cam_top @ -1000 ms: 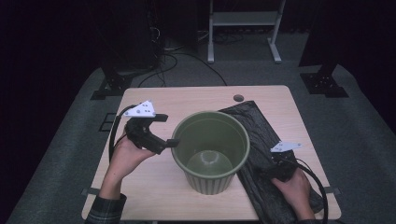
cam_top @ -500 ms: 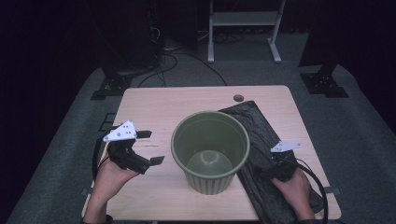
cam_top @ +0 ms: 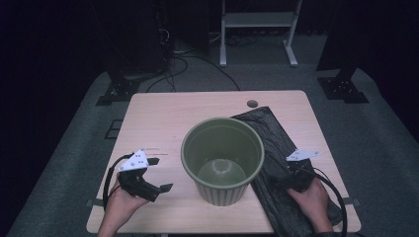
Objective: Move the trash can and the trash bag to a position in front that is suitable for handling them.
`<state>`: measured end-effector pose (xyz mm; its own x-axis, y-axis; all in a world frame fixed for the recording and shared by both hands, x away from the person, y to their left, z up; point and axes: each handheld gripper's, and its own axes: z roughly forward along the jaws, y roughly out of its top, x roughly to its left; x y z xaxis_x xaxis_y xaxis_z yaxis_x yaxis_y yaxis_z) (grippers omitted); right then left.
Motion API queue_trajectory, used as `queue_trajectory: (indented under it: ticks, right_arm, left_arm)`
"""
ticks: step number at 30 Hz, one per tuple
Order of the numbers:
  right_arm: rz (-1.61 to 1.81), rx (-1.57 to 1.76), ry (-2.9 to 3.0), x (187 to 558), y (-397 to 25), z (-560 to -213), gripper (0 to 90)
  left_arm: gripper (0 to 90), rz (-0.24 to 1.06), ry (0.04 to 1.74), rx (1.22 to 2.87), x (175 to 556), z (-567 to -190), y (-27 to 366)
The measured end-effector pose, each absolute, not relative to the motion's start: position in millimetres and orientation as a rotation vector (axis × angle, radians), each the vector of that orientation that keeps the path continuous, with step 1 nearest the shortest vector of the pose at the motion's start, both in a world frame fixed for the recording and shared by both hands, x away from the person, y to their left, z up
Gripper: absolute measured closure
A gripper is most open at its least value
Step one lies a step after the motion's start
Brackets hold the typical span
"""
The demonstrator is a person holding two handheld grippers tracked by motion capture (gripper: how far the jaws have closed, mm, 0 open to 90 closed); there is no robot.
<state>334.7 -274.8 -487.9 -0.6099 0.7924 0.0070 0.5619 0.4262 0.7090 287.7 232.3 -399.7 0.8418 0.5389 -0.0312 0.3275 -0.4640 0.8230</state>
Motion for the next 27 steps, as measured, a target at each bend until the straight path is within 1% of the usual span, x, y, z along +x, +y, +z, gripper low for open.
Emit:
queue_trajectory:
  ticks: [3, 15, 23, 27]
  right_arm:
    - [0.984, 1.164, 2.357, 335, -275, -488, 0.0]
    - [0.985, 1.167, 2.356, 335, -275, -488, 0.0]
    - [0.985, 1.166, 2.357, 335, -275, -488, 0.0]
    - [0.985, 1.166, 2.357, 335, -275, -488, 0.0]
  left_arm:
    - [0.0, 0.293, 0.67, 2.114, 290, -415, 233]
    - [0.0, 0.314, 0.698, 2.202, 295, -460, 225]
    - [0.0, 0.318, 0.708, 2.222, 294, -472, 223]
    - [0.0, 0.314, 0.713, 2.264, 295, -477, 220]
